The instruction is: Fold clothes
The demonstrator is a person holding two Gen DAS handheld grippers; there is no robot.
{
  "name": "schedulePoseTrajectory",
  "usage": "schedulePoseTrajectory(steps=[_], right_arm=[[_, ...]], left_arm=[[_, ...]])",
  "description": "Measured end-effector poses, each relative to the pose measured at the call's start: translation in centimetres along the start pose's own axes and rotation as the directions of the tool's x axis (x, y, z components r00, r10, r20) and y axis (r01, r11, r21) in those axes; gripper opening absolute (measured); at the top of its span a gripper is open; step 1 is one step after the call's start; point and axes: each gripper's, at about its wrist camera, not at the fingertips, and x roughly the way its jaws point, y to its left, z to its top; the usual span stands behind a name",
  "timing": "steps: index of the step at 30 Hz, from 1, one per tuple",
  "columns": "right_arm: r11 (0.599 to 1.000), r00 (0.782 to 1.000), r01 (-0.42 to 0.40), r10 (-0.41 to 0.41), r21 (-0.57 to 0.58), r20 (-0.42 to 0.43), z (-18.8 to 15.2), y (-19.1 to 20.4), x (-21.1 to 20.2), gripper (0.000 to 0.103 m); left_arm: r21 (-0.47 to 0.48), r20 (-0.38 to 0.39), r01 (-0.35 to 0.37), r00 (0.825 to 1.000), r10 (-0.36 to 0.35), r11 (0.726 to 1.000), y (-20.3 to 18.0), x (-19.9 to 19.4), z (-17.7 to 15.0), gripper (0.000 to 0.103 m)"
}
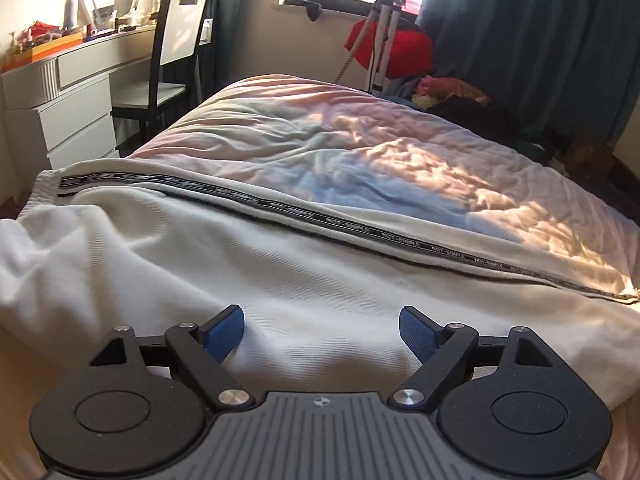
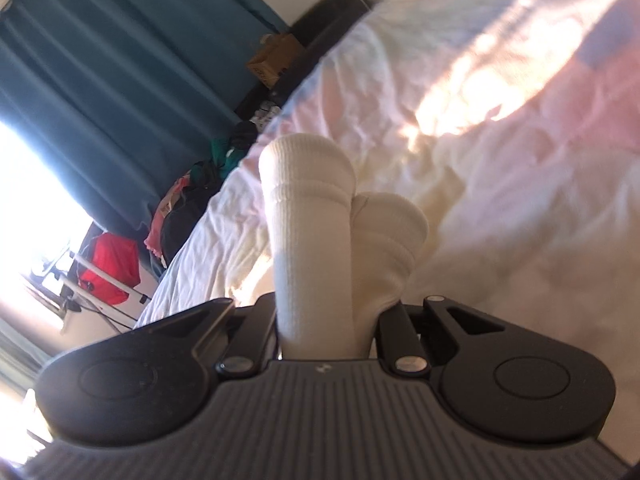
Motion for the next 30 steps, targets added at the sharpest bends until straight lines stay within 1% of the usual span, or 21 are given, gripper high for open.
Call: schedulePoseTrajectory(steps=[2, 3, 6, 7, 10, 12, 14, 15, 16, 17, 18, 19, 21, 22, 24, 27, 30], right_arm=[[0.999, 1.000, 0.019, -0.018, 0.028, -0.018, -0.2, -0.6, 0.3, 0.013], [0.999, 0.999, 0.029, -0.028, 0.037, -0.025, -0.3, -0.8, 0.4, 0.013], [0.999, 0.998, 0.050, -0.050, -0.010, -0.023, -0.9, -0.4, 0.4, 0.013], [0.997, 0.998, 0.059, -0.060, -0.044, -0.015, -1.1, 0.0, 0.3, 0.013], [0.992, 0.997, 0.078, -0.076, -0.103, 0.018, -1.5, 1.3, 0.5, 0.013], [0.986, 0.995, 0.091, -0.085, -0.139, 0.048, -1.7, 2.1, 0.2, 0.013], [0.981, 0.992, 0.081, -0.061, -0.176, 0.114, -1.9, 3.5, -0.9, 0.013], [0.975, 0.988, 0.064, -0.031, -0.212, 0.153, -2.1, 4.6, -1.8, 0.013], [0.960, 0.982, 0.052, 0.002, -0.277, 0.190, -2.5, 6.1, -2.7, 0.013], [0.931, 0.974, 0.041, 0.044, -0.362, 0.223, -3.1, 8.0, -3.7, 0.013], [0.892, 0.965, 0.025, 0.097, -0.450, 0.245, -4.1, 9.7, -4.7, 0.013], [0.845, 0.953, 0.012, 0.152, -0.535, 0.262, -5.1, 11.5, -5.7, 0.013], [0.743, 0.929, -0.005, 0.252, -0.669, 0.272, -7.6, 14.3, -7.3, 0.014], [0.685, 0.917, -0.008, 0.295, -0.729, 0.268, -9.3, 15.6, -8.0, 0.014], [0.576, 0.900, 0.011, 0.351, -0.817, 0.260, -12.5, 17.6, -9.0, 0.014], [0.430, 0.880, -0.012, 0.433, -0.903, 0.195, -17.5, 19.7, -10.3, 0.014], [0.253, 0.865, -0.055, 0.495, -0.966, 0.080, -22.4, 20.5, -11.6, 0.014]], left_arm=[[0.058, 0.017, -0.027, 1.000, 0.026, 0.998, -1.6, 1.6, -1.3, 0.089], [0.084, 0.023, -0.042, 0.999, 0.041, 0.996, -2.0, 2.1, -2.0, 0.091], [0.126, 0.036, -0.074, 0.997, 0.070, 0.989, -2.6, 3.4, -3.8, 0.095], [0.138, 0.045, -0.081, 0.996, 0.076, 0.987, -2.6, 3.4, -4.2, 0.095], [0.142, 0.043, -0.084, 0.996, 0.078, 0.986, -2.6, 3.5, -4.2, 0.097], [0.156, 0.043, -0.086, 0.996, 0.080, 0.984, -2.6, 3.4, -4.0, 0.098], [0.177, 0.045, -0.090, 0.996, 0.083, 0.980, -2.7, 3.2, -3.9, 0.098], [0.174, 0.039, -0.084, 0.996, 0.079, 0.981, -2.6, 3.2, -3.7, 0.098], [0.166, 0.030, -0.076, 0.997, 0.072, 0.983, -2.4, 3.2, -3.5, 0.098], [0.158, 0.025, -0.068, 0.998, 0.065, 0.985, -2.2, 3.1, -3.2, 0.098], [0.149, 0.021, -0.060, 0.998, 0.057, 0.987, -2.0, 3.0, -3.0, 0.098], [0.141, 0.018, -0.052, 0.999, 0.050, 0.989, -1.8, 2.9, -2.8, 0.098], [0.125, 0.011, -0.037, 0.999, 0.035, 0.992, -1.3, 2.8, -2.4, 0.098], [0.119, 0.008, -0.032, 0.999, 0.031, 0.992, -1.1, 2.7, -2.2, 0.098], [0.101, 0.010, -0.031, 0.999, 0.030, 0.994, -0.4, 2.3, -1.7, 0.098], [0.051, 0.028, -0.034, 0.999, 0.032, 0.998, 1.0, 1.7, -0.9, 0.098], [0.004, 0.049, -0.040, 0.998, 0.040, 0.999, 2.5, 1.4, -0.2, 0.098]])
